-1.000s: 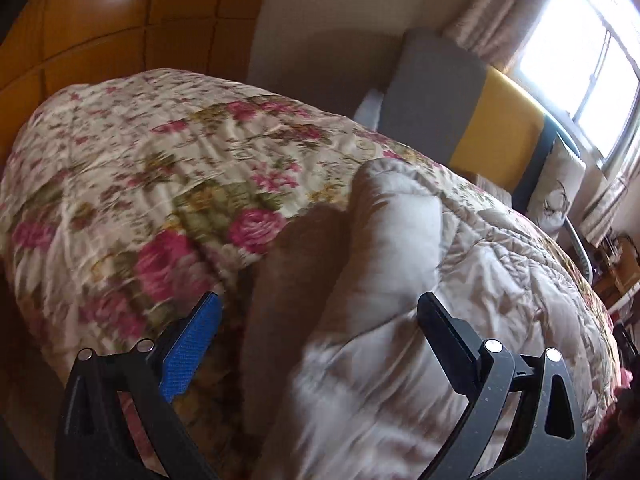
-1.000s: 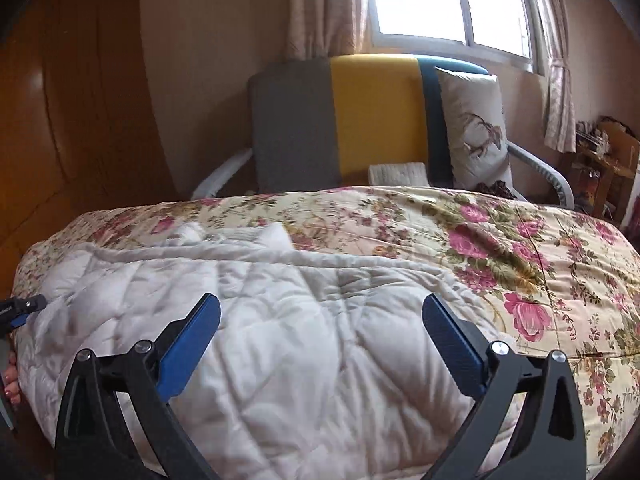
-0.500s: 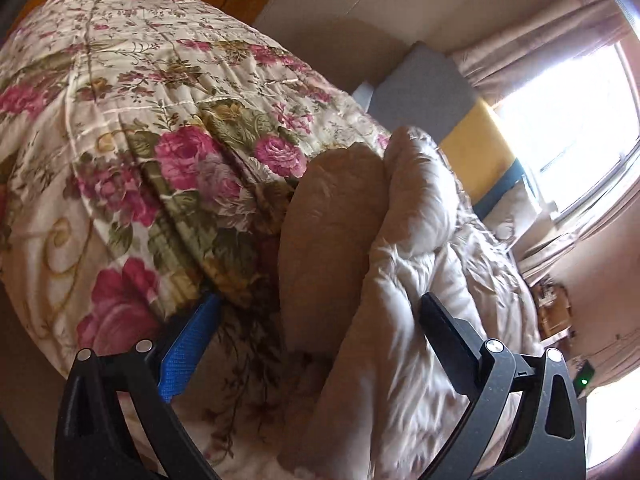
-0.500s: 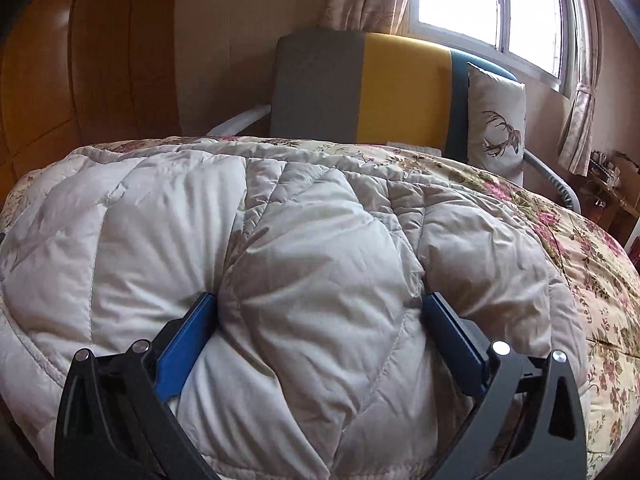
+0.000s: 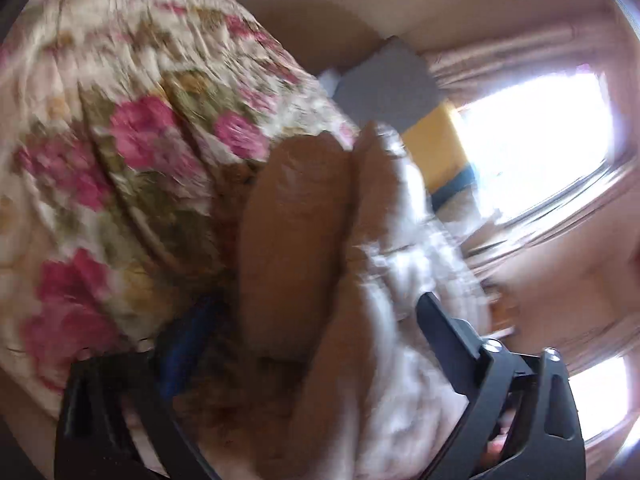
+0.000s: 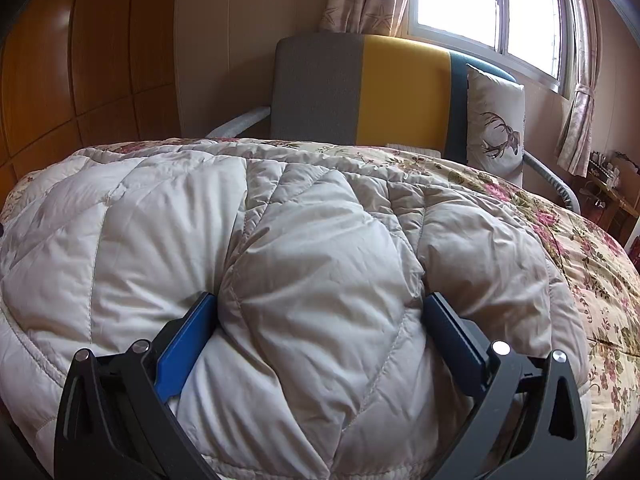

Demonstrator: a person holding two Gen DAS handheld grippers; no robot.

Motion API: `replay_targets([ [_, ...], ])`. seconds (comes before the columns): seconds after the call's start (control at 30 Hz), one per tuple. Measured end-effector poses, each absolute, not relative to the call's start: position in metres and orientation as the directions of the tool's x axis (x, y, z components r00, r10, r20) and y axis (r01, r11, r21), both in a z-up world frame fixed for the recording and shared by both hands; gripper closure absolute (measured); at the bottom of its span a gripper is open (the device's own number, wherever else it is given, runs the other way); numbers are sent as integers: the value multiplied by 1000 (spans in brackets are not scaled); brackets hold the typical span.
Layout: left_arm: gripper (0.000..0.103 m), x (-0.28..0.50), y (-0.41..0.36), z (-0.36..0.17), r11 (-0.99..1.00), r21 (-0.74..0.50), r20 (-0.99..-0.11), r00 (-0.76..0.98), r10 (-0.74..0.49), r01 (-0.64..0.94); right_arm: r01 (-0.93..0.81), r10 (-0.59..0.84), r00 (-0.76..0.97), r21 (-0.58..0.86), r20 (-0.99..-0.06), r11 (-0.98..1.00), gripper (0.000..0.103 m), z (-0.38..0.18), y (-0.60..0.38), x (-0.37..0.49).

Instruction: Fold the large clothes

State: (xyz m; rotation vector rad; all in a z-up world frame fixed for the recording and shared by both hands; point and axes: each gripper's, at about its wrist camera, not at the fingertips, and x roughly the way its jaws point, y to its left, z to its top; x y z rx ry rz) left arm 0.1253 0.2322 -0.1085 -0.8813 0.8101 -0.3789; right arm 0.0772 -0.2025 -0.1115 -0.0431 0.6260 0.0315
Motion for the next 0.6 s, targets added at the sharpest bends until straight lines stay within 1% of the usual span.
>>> replay_targets([
  [0.07,17,132,231,-112,562,-825,-465,636,-616,-59,-42,15,810,-32,-586,999,2,-112,-202,77],
  [0.13,34,141,221,-109,602,-796,-503,617,-606,-58,-42,14,810,-34,-587,999,2,-111,-203,77],
  [0.17,39,144,217,-109,601,-798,-504,606,-616,-53,-40,12,809,-35,-587,999,2,-111,-204,77],
  [0.23,62,148,209,-106,592,-805,-495,600,-629,-43,-30,3,805,-37,-594,999,2,-111,-206,78],
  [0.27,65,148,207,-103,595,-803,-494,607,-622,-44,-23,-5,800,-39,-601,999,2,-109,-205,77],
  [0.33,74,147,206,-95,612,-790,-500,627,-598,-47,13,-38,787,-45,-615,999,2,-99,-202,75],
  [0.37,76,147,205,-91,624,-780,-505,633,-587,-44,31,-45,799,-34,-600,999,2,-89,-201,71],
  [0.43,79,144,203,-80,651,-759,-507,652,-564,-27,24,-10,843,20,-537,999,2,-68,-197,65],
  [0.47,80,143,204,-77,655,-755,-503,659,-559,-21,13,5,853,32,-522,999,2,-58,-193,68],
  [0.5,80,140,203,-73,657,-754,-496,668,-555,-14,7,3,847,17,-531,1000,2,-52,-188,76],
  [0.6,81,132,203,-65,661,-750,-479,688,-545,1,19,-69,817,-92,-572,996,2,-49,-171,109],
])
